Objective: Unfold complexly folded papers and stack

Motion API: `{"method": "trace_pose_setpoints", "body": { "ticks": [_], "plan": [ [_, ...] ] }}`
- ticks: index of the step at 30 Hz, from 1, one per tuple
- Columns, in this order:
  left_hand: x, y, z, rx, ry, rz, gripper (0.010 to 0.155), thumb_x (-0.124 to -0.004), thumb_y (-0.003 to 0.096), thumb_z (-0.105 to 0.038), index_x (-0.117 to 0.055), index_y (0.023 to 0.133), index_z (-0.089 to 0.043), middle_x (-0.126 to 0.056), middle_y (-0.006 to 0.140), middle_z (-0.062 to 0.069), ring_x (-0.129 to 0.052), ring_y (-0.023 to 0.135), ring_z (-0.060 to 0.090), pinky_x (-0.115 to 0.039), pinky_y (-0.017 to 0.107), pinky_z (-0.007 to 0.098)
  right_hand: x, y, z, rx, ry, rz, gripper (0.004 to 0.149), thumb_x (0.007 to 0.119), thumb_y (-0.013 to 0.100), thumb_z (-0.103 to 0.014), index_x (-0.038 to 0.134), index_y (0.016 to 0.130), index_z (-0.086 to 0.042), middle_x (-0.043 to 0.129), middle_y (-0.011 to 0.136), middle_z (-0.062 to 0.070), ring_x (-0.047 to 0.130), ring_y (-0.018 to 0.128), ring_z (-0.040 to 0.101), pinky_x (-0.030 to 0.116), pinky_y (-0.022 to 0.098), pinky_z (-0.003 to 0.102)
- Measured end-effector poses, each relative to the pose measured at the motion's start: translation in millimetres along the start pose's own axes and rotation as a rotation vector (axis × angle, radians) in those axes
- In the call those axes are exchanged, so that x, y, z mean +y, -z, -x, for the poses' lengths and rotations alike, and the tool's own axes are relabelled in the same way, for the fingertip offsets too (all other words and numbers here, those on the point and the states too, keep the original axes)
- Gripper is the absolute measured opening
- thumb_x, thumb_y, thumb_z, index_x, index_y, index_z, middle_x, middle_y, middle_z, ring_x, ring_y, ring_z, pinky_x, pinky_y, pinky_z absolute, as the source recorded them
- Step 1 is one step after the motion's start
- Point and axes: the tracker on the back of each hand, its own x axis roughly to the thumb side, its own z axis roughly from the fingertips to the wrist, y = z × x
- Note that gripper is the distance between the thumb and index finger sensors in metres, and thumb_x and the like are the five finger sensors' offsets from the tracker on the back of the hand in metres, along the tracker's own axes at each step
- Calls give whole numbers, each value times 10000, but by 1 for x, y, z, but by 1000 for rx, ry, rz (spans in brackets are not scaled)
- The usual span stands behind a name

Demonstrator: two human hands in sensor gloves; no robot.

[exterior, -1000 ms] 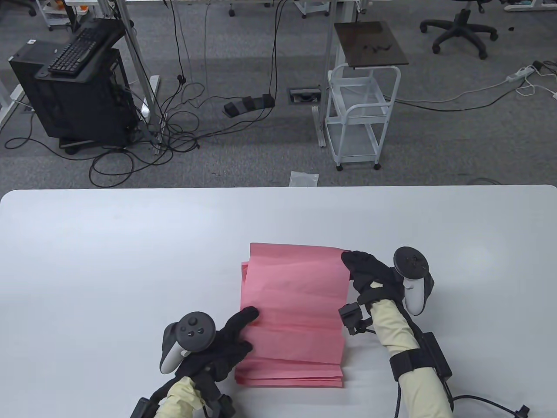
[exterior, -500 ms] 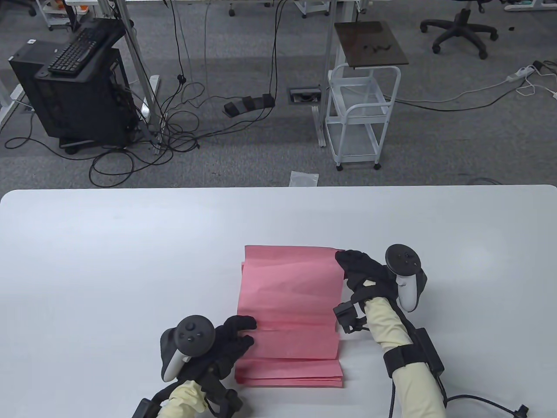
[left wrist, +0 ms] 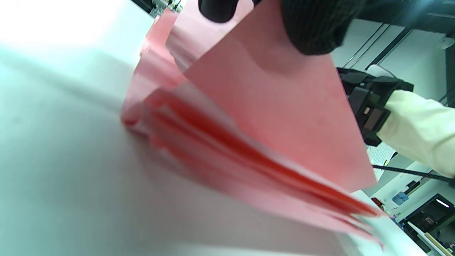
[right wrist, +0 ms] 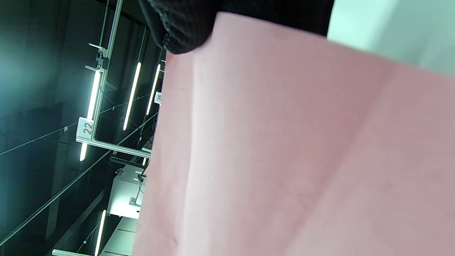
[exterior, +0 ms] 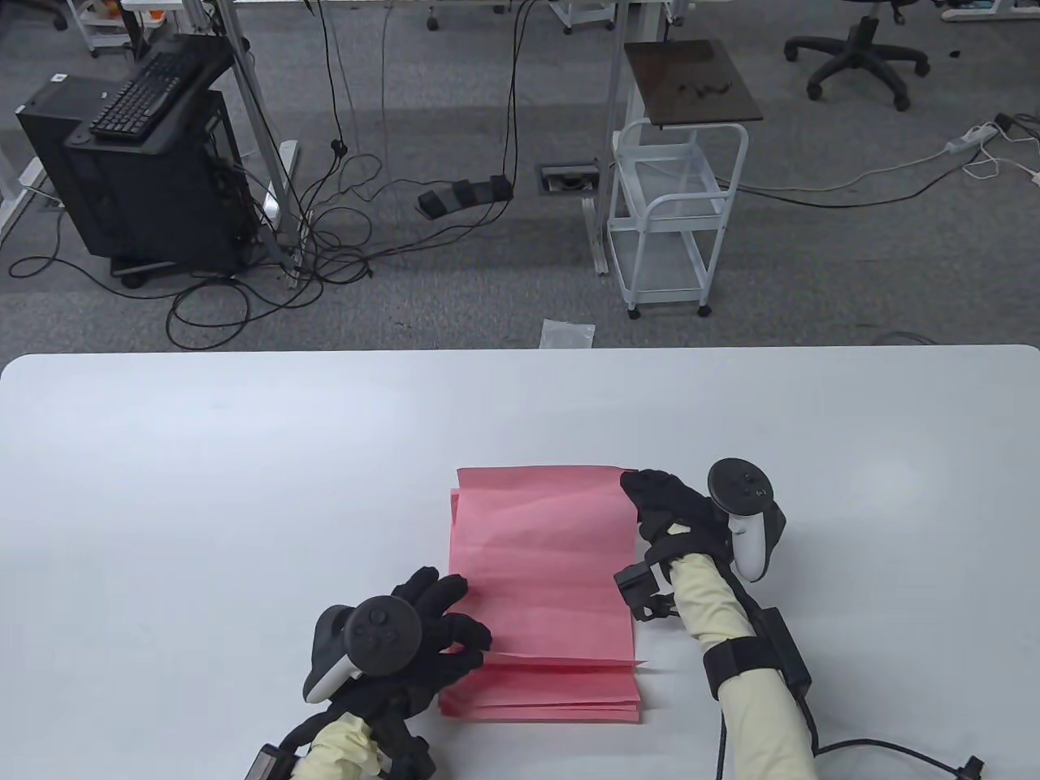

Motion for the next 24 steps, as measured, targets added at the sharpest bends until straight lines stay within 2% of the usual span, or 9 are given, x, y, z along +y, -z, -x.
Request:
{"method": "trace_pose_setpoints", "body": {
  "ticks": [4,9,12,14,16,19,21,24],
  "plan": [
    [-7,3,7,28,2,66,389,-783,519,-375,-840,852,-180,-487,1167,180,-258,1074,490,-167,736,648,6,2,5,4,-35,-3,385,739,502,-344,859,708,-42,961,513,64,894,664,310,388,727,614],
    [-17,6,10,53,-40,168,527,-627,567,-483,-854,872,-118,-408,1188,203,-136,1067,483,-92,722,634,8,3,7,4,-33,-5,385,739,502,-345,859,708,-43,961,515,63,893,665,310,388,726,615],
    [-19,8,6,45,-5,232,585,-549,582,-507,-870,866,-108,-379,1211,158,-77,1078,447,-44,719,621,9,2,8,4,-35,6,385,738,503,-345,858,709,-43,961,516,64,894,664,311,389,726,616],
    [-18,6,1,42,26,215,599,-528,586,-515,-867,869,-110,-377,1211,164,-71,1079,449,-35,715,626,10,1,8,3,-35,11,386,739,502,-343,859,708,-41,964,515,64,898,661,310,394,724,616],
    [-19,7,-3,44,66,197,549,-578,587,-493,-850,880,-117,-400,1206,171,-104,1083,461,-50,718,632,11,2,9,4,-36,12,385,740,501,-341,862,706,-38,968,515,63,905,656,311,401,721,617],
    [-25,9,-6,79,156,224,452,-634,586,-406,-729,969,-187,-432,1197,181,-208,1088,474,-92,725,643,15,4,10,10,-41,6,386,740,501,-340,862,708,-38,970,520,63,907,657,311,404,719,618],
    [-32,12,-4,113,203,248,527,-637,585,-380,-551,1082,-226,-360,1204,182,-211,1085,476,-110,729,643,16,4,11,16,-36,6,388,738,502,-340,858,714,-37,969,525,65,904,662,313,402,720,619],
    [-43,16,3,154,208,346,678,-631,590,-434,-273,1141,-268,-114,1210,135,-69,1071,465,-55,709,638,17,6,10,21,-53,9,393,733,506,-340,850,734,-42,968,548,70,892,684,319,393,722,617]
  ]
}}
